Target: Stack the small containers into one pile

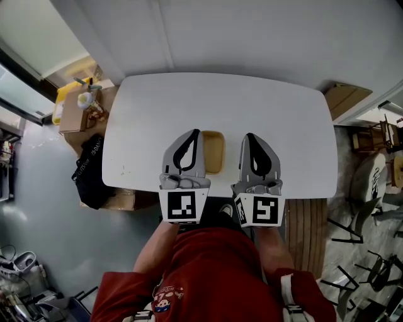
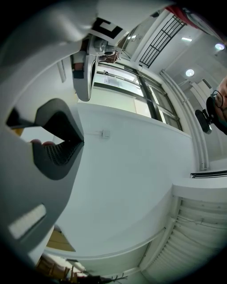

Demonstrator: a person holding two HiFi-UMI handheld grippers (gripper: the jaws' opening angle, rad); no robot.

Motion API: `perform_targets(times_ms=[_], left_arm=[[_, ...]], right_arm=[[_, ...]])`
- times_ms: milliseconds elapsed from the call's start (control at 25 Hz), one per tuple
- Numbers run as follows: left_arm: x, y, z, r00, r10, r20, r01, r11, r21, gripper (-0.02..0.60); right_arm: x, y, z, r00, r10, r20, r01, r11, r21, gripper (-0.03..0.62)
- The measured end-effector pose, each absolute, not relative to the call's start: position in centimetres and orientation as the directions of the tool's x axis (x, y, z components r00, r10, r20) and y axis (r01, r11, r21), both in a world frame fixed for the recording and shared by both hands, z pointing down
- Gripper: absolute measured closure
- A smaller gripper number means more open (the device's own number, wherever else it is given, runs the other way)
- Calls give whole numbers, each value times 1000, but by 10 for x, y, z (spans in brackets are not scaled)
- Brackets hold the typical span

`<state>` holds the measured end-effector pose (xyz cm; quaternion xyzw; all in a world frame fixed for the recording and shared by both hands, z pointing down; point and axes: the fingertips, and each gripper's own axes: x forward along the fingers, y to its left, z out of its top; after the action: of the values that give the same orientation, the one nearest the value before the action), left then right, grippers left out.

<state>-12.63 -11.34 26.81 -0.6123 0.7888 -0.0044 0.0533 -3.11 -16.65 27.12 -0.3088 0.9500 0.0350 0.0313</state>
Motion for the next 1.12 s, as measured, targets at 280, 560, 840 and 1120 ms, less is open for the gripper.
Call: perform_targets(times_ms=[280, 560, 840, 1120], left_arm=[[-123, -118, 269, -263, -961, -85, -959, 271, -89, 580], [-123, -123, 271, -285, -954, -90, -953, 292, -82, 580], [-125, -128, 273, -284, -955, -91, -954, 290, -72, 580], [-125, -138, 269, -269, -957, -104, -958, 277, -75, 580]], right_arm=[[-31, -173, 280, -826, -561, -50, -564, 824, 55, 595], [-34, -180, 284, -840, -542, -34, -543, 838, 62, 595], [-39, -187, 282, -840, -542, -34, -543, 838, 62, 595], [-42, -194, 280, -837, -546, -37, -548, 834, 66, 595]])
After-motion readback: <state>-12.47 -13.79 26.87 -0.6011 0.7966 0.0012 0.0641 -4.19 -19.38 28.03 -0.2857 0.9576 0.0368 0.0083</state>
